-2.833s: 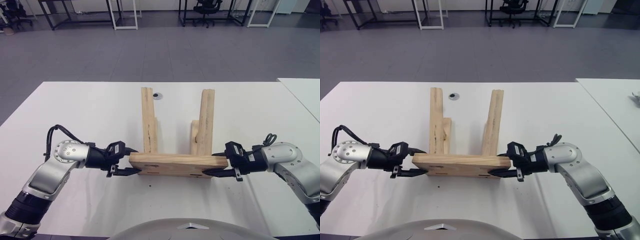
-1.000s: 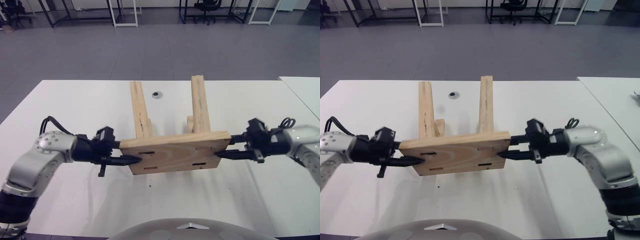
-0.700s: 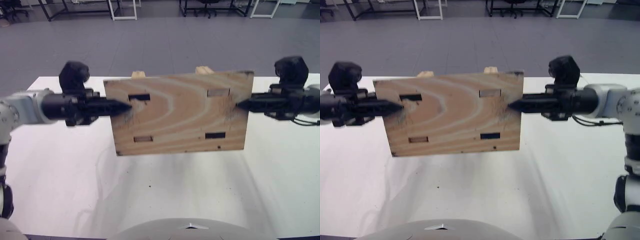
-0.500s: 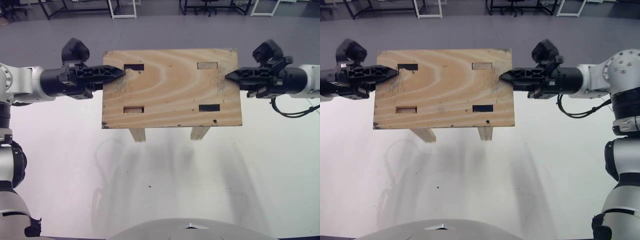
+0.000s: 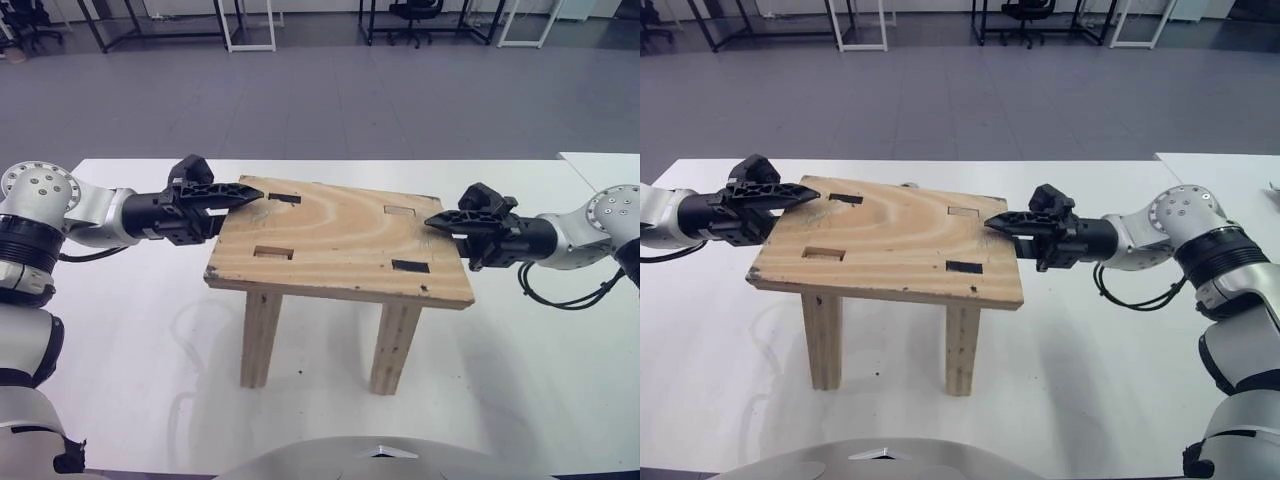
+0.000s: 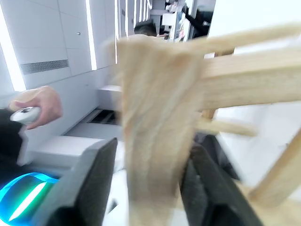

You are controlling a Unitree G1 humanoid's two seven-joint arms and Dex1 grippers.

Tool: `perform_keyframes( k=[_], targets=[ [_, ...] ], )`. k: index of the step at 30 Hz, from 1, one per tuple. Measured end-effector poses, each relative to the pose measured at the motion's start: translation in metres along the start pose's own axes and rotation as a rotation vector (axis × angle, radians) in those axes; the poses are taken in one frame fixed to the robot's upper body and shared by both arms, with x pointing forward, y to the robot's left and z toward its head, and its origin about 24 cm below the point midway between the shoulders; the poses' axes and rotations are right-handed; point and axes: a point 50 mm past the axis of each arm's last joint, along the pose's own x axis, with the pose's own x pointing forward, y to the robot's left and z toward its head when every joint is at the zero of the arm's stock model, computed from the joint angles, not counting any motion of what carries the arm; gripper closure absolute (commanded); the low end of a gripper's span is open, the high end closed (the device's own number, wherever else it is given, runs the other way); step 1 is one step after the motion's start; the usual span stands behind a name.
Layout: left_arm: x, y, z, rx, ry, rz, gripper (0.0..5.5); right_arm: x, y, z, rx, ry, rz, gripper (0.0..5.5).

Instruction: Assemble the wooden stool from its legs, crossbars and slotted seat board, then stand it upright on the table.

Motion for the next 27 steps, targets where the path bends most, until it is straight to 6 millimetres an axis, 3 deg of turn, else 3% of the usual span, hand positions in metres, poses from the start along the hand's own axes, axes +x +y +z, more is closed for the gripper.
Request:
perform_keyframes(
  k=[4, 7, 9, 11, 13, 16, 18, 20, 22, 24, 25, 27],
  targets=[
    [-0.021, 0.014, -0.012, 0.022, -0.045, 0.121, 1.89, -0.016, 0.0, -0.002, -0.057, -0.109, -0.047, 1.99],
    [-0.04, 0.012, -0.009, 0.05, -0.135, 0.183, 1.21, -0.031, 0.002, -0.006, -0.088, -0.18, -0.093, 1.28],
    [-0.051, 0.01, -0.002, 0.092, -0.206, 0.21, 0.83, -0.045, 0.01, 0.002, -0.159, -0.315, -0.108, 1.01],
    [-0.056, -0.001, 0.011, 0.194, -0.266, 0.221, 0.52, -0.057, 0.02, 0.009, -0.238, -0.438, -0.116, 1.01],
    [-0.069, -0.019, 0.032, 0.431, -0.366, 0.283, 0.52, -0.063, 0.02, 0.021, -0.384, -0.594, -0.214, 1.01],
    [-0.085, -0.01, 0.049, 0.693, -0.455, 0.541, 0.52, -0.074, 0.001, 0.04, -0.588, -0.771, -0.478, 1.01],
    [-0.092, 0.012, 0.061, 0.889, -0.532, 0.781, 0.52, -0.083, -0.011, 0.055, -0.793, -0.918, -0.692, 1.01],
    [-0.089, 0.043, 0.062, 0.982, -0.588, 0.912, 0.52, -0.085, -0.024, 0.063, -0.943, -1.009, -0.832, 1.01],
    [-0.082, 0.082, 0.055, 1.061, -0.684, 1.044, 0.52, -0.092, -0.043, 0.066, -1.078, -1.1, -1.018, 1.01],
    [-0.07, 0.131, 0.031, 1.078, -0.848, 1.156, 0.52, -0.096, -0.079, 0.062, -1.143, -1.126, -1.221, 1.01],
    [-0.072, 0.142, 0.024, 1.055, -0.891, 1.188, 0.52, -0.094, -0.089, 0.06, -1.147, -1.112, -1.254, 1.01],
    [-0.091, 0.13, 0.027, 1.082, -0.998, 1.262, 0.52, -0.094, -0.086, 0.062, -1.22, -1.111, -1.264, 1.01]
  ],
)
